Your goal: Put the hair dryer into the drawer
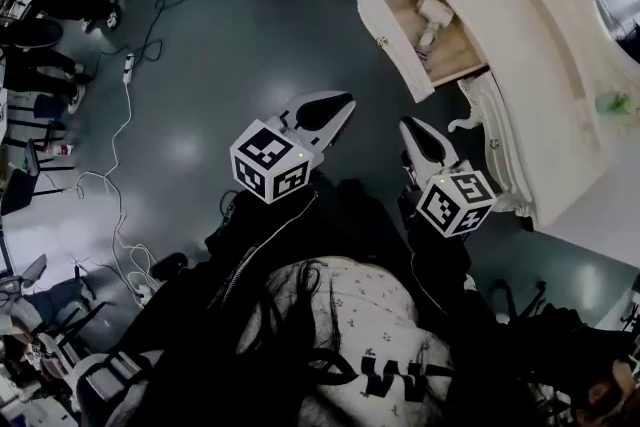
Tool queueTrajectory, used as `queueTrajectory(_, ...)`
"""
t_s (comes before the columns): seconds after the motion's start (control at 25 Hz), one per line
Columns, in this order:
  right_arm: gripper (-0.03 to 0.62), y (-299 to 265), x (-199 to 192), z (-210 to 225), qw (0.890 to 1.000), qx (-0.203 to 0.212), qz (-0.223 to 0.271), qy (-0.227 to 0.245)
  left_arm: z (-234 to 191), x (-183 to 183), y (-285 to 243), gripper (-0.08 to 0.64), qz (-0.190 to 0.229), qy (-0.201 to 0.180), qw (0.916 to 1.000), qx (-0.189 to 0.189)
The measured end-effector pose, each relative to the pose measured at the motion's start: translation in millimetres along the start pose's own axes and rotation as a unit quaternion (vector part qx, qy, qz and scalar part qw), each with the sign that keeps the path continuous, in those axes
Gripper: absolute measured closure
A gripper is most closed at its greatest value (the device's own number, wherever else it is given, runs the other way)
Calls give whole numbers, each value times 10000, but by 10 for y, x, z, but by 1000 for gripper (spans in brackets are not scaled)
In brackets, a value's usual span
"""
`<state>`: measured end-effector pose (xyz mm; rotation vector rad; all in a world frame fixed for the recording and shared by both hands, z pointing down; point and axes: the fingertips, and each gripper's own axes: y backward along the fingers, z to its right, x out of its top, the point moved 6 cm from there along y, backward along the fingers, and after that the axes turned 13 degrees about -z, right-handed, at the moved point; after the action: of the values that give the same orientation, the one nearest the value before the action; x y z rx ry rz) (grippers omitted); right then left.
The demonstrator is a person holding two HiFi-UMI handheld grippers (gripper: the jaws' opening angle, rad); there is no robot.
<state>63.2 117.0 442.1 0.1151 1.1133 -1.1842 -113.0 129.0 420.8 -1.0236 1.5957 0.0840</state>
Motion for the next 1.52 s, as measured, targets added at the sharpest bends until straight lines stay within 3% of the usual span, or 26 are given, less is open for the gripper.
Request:
queueTrajectory(0.64, 561, 59, 43, -115, 9988, -321, 375, -48, 207, 217, -151, 558, -155, -651, 9953, -698)
queueTrajectory(1.52, 568, -538, 390, -190, 9944, -822, 575, -323, -457, 690, -331, 558, -185, -868, 9871, -1331)
